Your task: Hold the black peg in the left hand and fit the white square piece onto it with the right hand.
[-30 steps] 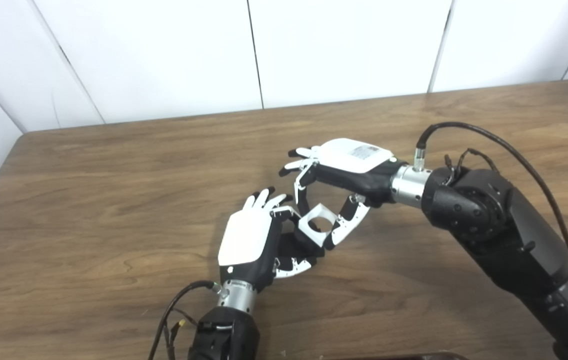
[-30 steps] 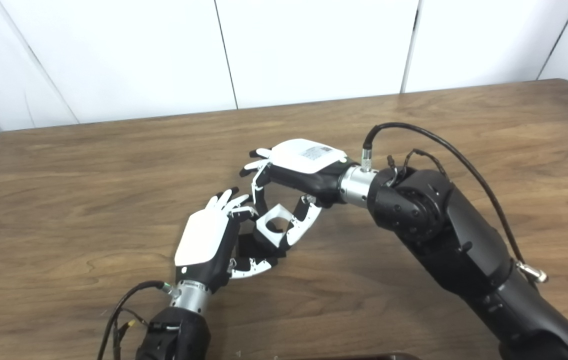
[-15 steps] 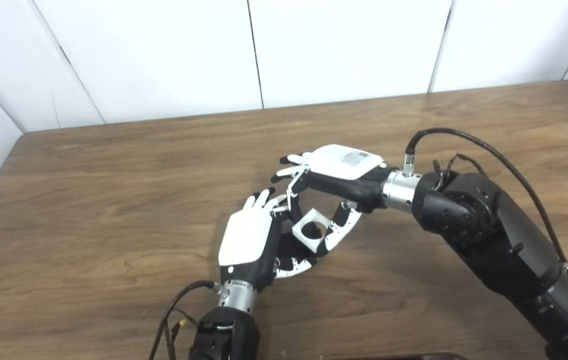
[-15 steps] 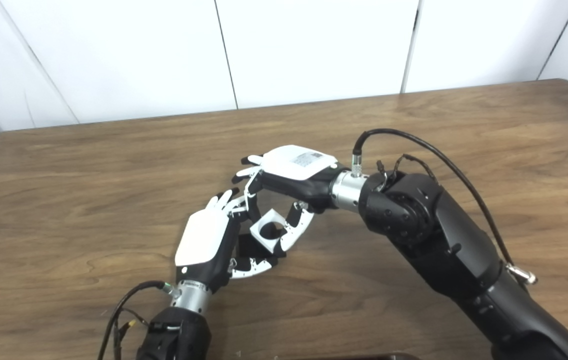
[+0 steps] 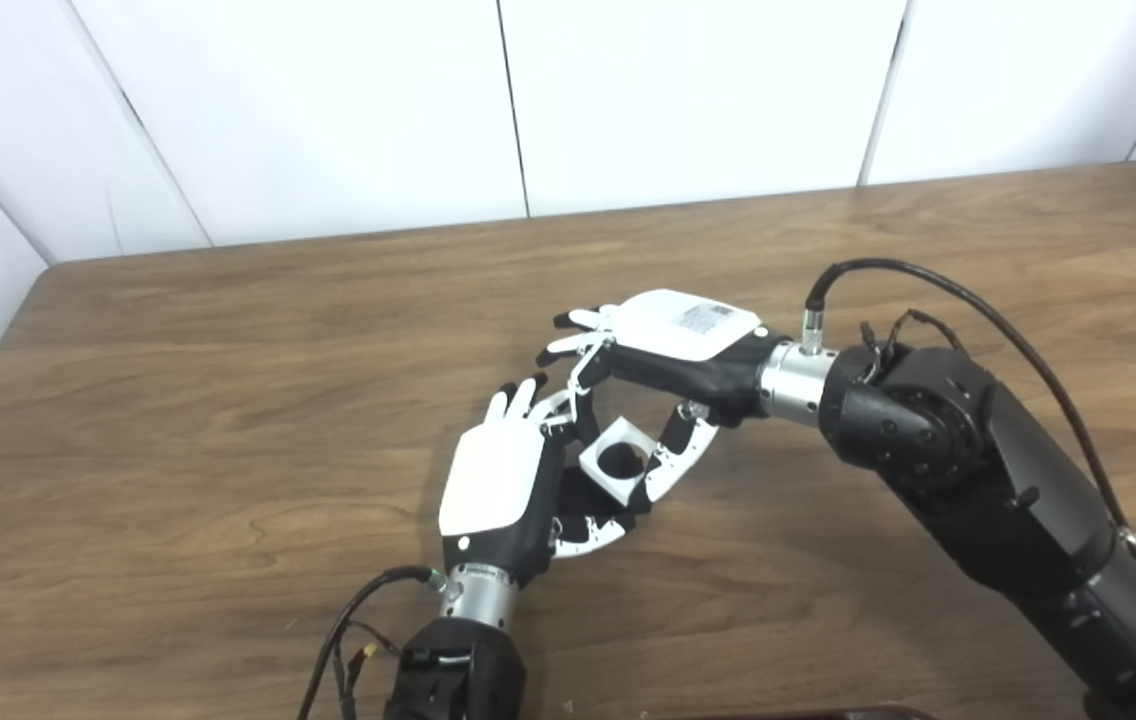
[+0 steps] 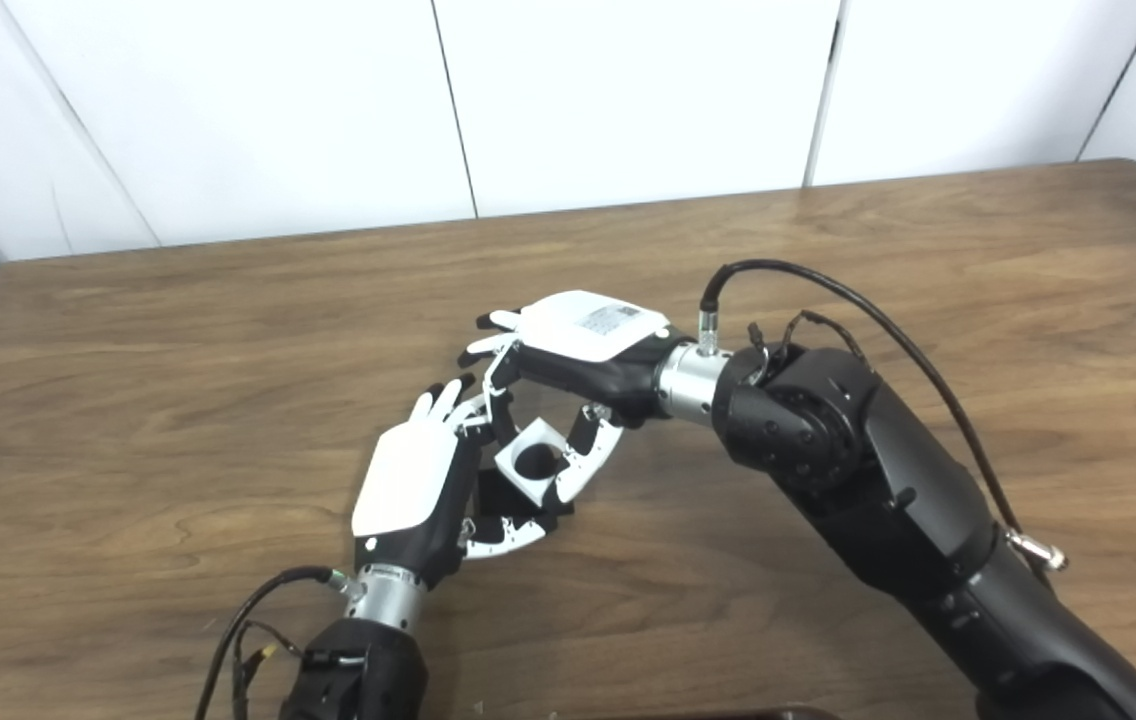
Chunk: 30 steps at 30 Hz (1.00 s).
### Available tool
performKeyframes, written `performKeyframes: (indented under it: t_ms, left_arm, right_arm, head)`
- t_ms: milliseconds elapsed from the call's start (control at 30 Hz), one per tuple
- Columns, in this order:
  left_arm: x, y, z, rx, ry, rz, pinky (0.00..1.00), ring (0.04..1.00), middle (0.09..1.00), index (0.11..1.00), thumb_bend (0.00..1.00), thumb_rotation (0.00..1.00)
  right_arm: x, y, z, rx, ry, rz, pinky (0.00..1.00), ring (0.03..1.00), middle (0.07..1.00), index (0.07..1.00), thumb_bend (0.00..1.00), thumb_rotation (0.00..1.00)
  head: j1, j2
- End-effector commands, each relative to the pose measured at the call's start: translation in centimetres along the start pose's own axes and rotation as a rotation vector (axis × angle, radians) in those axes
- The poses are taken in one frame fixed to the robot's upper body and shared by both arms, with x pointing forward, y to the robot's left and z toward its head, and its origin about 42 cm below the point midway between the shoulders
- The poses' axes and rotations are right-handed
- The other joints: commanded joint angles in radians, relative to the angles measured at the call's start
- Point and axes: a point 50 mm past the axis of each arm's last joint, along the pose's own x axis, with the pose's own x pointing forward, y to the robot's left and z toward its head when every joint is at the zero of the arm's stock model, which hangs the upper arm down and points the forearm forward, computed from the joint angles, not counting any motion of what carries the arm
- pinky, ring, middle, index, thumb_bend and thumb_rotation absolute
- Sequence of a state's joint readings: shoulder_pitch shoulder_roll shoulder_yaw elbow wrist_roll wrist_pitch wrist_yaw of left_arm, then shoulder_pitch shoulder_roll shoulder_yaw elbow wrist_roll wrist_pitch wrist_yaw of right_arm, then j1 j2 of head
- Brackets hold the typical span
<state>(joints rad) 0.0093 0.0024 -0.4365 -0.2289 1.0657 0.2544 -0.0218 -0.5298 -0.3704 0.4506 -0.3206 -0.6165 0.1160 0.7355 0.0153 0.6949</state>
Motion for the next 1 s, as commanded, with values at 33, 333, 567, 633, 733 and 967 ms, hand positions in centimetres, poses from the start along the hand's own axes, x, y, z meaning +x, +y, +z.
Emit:
performKeyframes:
  t_ms: [33,333,567,633,733,967]
  left_arm:
    - [-0.34,-0.4,0.02,0.016,0.005,-0.032,1.0,0.978,0.861,0.486,0.52,0.08]
    - [-0.62,-0.62,0.24,-0.007,-0.001,-0.029,1.0,0.979,0.861,0.486,0.52,0.08]
    - [-0.56,-0.73,0.28,-0.002,0.008,-0.032,1.0,0.979,0.863,0.486,0.52,0.08]
    - [-0.55,-0.74,0.27,0.002,0.003,-0.034,1.0,0.977,0.863,0.486,0.52,0.08]
    - [-0.57,-0.75,0.32,-0.008,0.002,-0.033,1.0,0.978,0.864,0.486,0.52,0.08]
    - [-0.51,-0.68,0.5,-0.025,0.003,-0.033,1.0,0.989,0.868,0.486,0.52,0.08]
  right_arm:
    - [0.28,-1.71,0.17,-0.033,-0.025,-0.063,1.0,1.0,0.906,0.487,0.53,0.14]
    - [0.39,-1.59,-0.19,-0.031,-0.014,-0.067,1.0,1.0,0.906,0.487,0.53,0.14]
    - [0.4,-1.65,-0.34,-0.033,-0.013,-0.074,1.0,1.0,0.906,0.487,0.53,0.14]
    - [0.39,-1.69,-0.32,-0.029,-0.011,-0.075,1.0,1.0,0.906,0.487,0.53,0.14]
    - [0.45,-1.72,-0.28,-0.025,-0.011,-0.074,1.0,1.0,0.906,0.487,0.53,0.14]
    - [0.57,-1.63,-0.47,-0.026,-0.009,-0.074,1.0,1.0,0.906,0.487,0.53,0.14]
  head:
    - [0.001,0.001]
    - [0.002,0.001]
    - [0.002,0.001]
    - [0.002,0.001]
    - [0.003,0.002]
    - [0.004,0.003]
